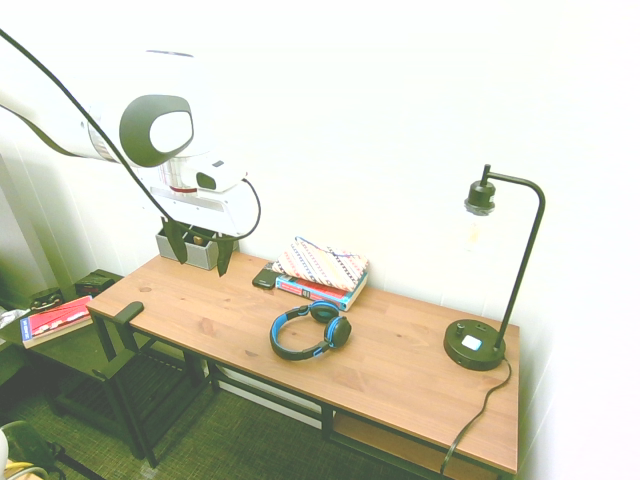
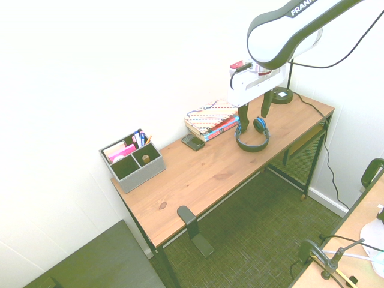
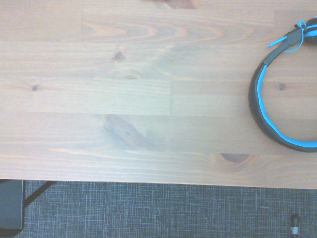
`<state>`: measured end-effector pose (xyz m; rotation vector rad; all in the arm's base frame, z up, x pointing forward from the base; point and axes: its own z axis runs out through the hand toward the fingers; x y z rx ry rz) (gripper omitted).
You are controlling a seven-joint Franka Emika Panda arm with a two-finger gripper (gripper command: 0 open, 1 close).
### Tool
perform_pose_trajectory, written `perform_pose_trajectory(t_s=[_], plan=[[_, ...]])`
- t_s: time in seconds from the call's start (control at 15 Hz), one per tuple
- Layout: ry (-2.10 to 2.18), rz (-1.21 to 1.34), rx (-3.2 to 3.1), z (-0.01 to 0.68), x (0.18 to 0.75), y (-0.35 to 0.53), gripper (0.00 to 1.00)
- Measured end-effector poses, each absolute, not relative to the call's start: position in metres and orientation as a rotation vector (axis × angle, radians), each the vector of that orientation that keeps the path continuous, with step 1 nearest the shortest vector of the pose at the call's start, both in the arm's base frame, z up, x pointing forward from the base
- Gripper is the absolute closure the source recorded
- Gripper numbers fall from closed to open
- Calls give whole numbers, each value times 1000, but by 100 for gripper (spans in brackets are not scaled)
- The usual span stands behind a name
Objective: Hang the headphone
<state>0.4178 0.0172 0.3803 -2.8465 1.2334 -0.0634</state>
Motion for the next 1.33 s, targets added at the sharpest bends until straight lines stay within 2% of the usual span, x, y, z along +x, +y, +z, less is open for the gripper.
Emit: perform_pose_trajectory(t_s=[0.27, 0.73, 1.2, 1.27, 1.33], plan=[[1179, -167, -2876, 367, 430, 4, 0], [916, 21, -3064, 235, 461, -35, 0], [898, 13, -3093, 194, 520, -48, 0], [904, 17, -3093, 189, 525, -49, 100], [909, 21, -3092, 184, 530, -50, 100]])
